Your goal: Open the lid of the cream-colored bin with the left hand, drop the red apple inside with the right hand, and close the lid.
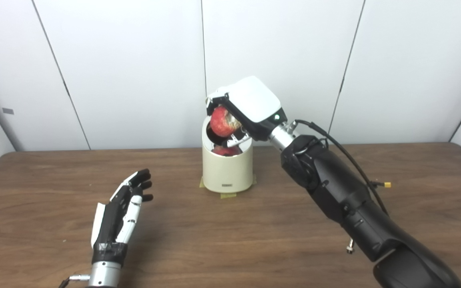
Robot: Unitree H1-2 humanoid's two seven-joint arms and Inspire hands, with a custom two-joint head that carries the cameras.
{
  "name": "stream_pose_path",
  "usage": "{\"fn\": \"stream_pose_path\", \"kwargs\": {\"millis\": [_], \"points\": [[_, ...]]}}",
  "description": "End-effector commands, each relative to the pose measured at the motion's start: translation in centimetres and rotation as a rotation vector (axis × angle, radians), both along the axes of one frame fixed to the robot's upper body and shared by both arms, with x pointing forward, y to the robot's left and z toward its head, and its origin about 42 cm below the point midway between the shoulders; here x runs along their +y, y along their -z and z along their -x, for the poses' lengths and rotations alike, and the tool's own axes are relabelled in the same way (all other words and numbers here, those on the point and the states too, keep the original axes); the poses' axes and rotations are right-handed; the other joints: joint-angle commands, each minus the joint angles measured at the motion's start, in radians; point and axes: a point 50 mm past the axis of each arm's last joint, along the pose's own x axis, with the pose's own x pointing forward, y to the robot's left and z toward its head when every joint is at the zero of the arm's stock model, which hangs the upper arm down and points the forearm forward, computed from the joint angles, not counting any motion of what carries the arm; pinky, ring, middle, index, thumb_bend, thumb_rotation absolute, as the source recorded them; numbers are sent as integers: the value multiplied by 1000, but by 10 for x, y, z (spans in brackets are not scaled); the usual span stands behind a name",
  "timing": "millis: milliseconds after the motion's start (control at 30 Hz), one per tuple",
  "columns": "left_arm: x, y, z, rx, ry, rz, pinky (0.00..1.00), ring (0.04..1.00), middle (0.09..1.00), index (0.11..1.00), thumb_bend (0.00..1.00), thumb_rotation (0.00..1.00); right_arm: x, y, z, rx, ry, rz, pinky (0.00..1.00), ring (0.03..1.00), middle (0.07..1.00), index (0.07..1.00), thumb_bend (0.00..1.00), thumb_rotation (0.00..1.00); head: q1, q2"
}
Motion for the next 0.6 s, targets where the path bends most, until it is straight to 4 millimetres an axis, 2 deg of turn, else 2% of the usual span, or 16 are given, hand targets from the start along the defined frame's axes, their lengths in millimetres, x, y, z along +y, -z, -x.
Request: {"fn": "stream_pose_path", "kwargs": {"millis": [0,133,300,567], "points": [[-5,-2,0,-25,1,7,717,821,844,820,251,714,6,-34,0,-78,6,-34,485,614,695,620,908,21,-1,1],[-5,-2,0,-25,-1,5,714,815,839,814,263,710,5,-35,1,-76,16,-39,529,658,724,656,993,56,-2,0],[-5,-1,-1,-24,4,11,719,820,842,817,265,713,6,-37,3,-68,33,-9,532,663,736,669,1000,103,-3,-5],[-6,-1,-1,-25,7,2,709,817,842,821,251,722,4,-36,4,-51,37,-9,511,642,725,658,1000,114,-2,-5]]}}
